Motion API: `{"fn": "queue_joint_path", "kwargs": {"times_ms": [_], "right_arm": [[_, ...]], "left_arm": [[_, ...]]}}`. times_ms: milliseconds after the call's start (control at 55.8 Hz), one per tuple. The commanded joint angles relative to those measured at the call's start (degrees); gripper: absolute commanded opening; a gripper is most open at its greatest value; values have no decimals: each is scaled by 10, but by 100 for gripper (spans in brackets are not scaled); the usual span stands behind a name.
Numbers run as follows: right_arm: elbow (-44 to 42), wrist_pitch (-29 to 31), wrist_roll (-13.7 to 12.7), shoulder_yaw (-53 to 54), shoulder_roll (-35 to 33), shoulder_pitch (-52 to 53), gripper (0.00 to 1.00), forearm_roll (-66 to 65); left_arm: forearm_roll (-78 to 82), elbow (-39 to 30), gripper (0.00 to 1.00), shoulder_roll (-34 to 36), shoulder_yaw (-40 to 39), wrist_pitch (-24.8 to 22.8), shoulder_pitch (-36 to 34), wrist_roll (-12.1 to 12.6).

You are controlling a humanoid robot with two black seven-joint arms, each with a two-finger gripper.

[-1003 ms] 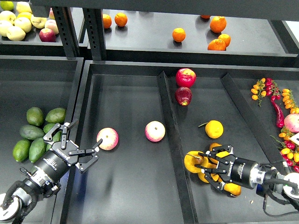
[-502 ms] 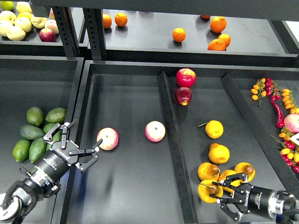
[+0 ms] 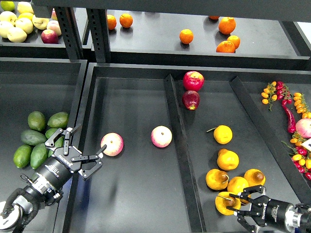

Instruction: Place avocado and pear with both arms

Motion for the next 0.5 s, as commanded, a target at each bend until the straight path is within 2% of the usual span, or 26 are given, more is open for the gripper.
{"fn": "queue_joint_path", "kwargs": {"times_ms": [0,322,412,484], "right_arm": [[-9,1,0,0,16,0,28,-10],[-22,1,0,12,41,0,32,-35],[-21,1,0,12,41,0,35,-39],[-20,1,0,12,40,0,41,-39]], "left_arm": [[0,1,100,0,0,0,0,0],[0,2,100,0,0,0,0,0],[0,2,100,0,0,0,0,0],[0,2,100,0,0,0,0,0]]}}
